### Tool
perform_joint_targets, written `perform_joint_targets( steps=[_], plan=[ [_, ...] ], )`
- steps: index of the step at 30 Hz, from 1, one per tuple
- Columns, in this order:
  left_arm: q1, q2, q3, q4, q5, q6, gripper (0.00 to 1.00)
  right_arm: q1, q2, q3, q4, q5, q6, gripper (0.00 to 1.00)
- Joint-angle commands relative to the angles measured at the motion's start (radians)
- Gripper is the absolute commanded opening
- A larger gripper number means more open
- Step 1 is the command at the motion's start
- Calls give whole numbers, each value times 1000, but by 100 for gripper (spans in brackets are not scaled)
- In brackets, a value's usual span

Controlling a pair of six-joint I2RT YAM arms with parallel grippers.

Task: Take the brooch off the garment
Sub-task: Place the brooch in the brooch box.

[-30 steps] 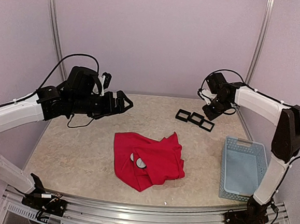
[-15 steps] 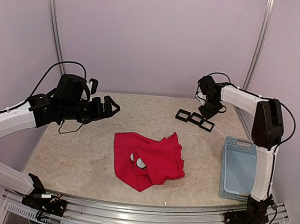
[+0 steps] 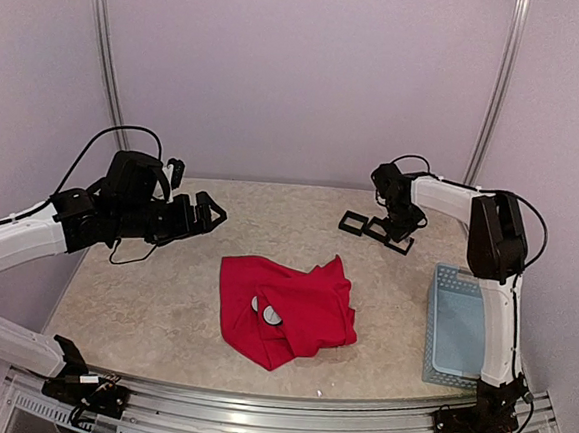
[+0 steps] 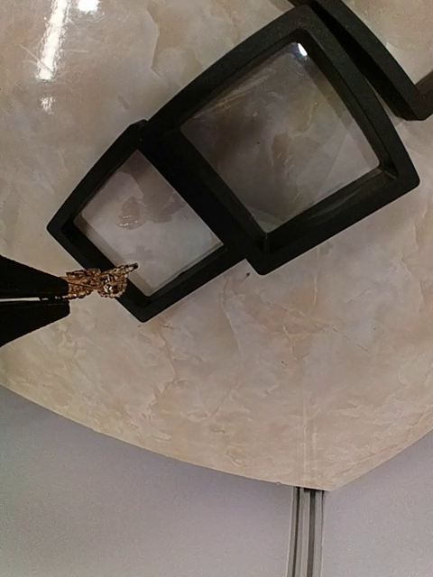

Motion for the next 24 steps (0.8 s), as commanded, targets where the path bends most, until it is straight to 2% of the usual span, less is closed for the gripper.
perform_joint_targets(
  steps=[1, 9, 24],
  plan=[
    [10, -20, -19, 5, 5, -6, 99, -7, 62, 62, 14, 49, 8, 0],
    [13, -28, -27, 9, 6, -8, 99, -7, 78, 55, 38, 114, 4, 0],
    [27, 9, -12, 19, 35, -2, 99, -7, 79, 10, 63, 91, 13, 0]
  ],
)
